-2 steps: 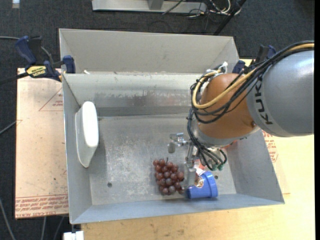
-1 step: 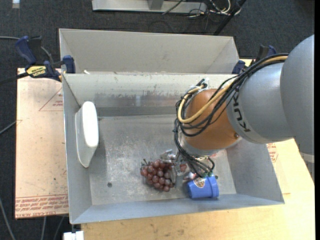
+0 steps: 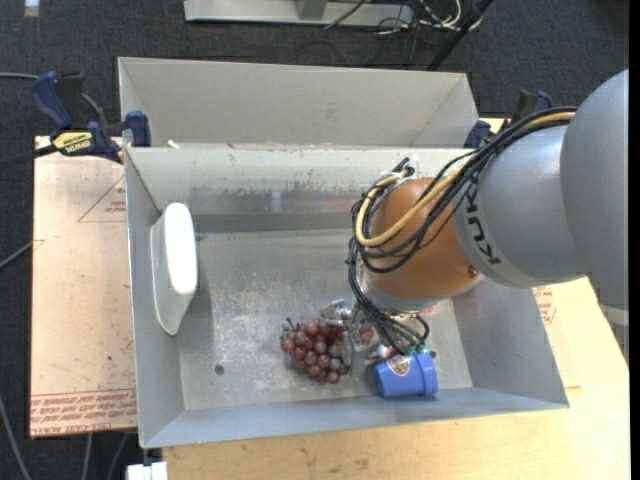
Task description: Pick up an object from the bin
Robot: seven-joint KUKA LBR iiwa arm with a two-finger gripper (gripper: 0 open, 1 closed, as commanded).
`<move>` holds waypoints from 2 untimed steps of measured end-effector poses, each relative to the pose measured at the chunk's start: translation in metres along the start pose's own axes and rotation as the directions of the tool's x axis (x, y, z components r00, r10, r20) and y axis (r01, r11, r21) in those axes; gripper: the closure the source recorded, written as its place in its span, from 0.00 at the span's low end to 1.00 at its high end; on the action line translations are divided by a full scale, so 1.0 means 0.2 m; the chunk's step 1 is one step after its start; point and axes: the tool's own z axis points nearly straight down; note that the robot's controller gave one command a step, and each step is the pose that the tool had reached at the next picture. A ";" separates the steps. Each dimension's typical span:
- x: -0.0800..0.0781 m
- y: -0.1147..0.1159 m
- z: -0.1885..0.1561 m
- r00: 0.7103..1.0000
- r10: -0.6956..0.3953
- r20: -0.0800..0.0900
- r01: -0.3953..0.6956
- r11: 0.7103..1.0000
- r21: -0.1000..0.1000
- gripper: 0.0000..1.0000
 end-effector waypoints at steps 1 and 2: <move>-0.03 -0.04 -0.59 0.997 0.075 0.001 -0.075 0.997 -0.001 1.00; -0.03 -0.04 -0.59 0.997 0.075 0.002 -0.075 0.997 -0.001 1.00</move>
Offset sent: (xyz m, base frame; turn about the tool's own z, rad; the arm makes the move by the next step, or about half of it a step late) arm 0.0000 0.0000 0.0000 0.0000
